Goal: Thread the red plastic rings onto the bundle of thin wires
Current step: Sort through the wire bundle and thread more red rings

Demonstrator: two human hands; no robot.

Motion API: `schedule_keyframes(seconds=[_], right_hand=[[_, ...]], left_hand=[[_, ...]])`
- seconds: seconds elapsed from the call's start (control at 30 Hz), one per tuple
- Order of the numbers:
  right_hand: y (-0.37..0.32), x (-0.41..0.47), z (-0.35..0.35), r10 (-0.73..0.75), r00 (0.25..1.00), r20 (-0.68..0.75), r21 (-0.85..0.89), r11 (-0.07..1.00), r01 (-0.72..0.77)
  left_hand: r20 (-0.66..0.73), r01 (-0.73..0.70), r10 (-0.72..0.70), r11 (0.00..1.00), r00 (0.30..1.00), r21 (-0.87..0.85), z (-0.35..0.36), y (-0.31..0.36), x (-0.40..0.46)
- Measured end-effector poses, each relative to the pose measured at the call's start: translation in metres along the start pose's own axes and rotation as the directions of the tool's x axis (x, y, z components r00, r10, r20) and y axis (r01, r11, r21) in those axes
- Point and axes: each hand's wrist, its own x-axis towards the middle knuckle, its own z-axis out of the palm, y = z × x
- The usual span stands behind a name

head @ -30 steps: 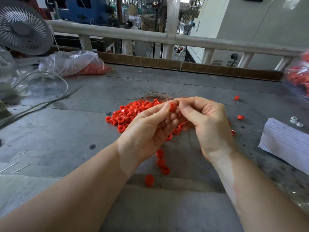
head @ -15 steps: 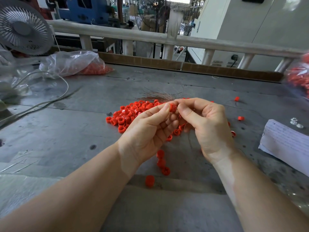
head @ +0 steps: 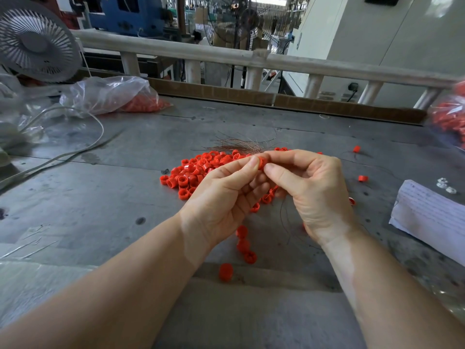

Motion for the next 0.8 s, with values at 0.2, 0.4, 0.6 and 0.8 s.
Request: schedule_keyframes(seconds=[0.2, 0.4, 0.6, 0.8], right_hand=[[0.0014, 0.0008, 0.0017, 0.017, 1.0, -0.01, 0.074, 0.997, -0.017], [0.0043, 0.0016, 0.0017, 0.045, 0.998, -0.033, 0.11, 0.993, -0.041], [0.0054, 0.0005, 0.003, 0.034, 0.999, -0.037, 0.025, 0.999, -0.033], [0.0045, -0.0006, 0.001, -0.298, 0.954, 0.007, -0.468, 0.843, 0.267]], left_hand=[[0.013, -0.012, 0.012, 1.0, 1.0, 0.007, 0.0005, -0.0003, -0.0008], [0.008, -0.051, 0.051, 0.998, 0.999, 0.047, 0.0021, -0.002, -0.0007], [-0.013, -0.089, 0.091, 0.991, 0.996, 0.103, 0.0024, -0.0023, -0.0008], [-0.087, -0.057, 0.065, 0.994, 0.994, 0.093, 0.0011, -0.0024, 0.0009]])
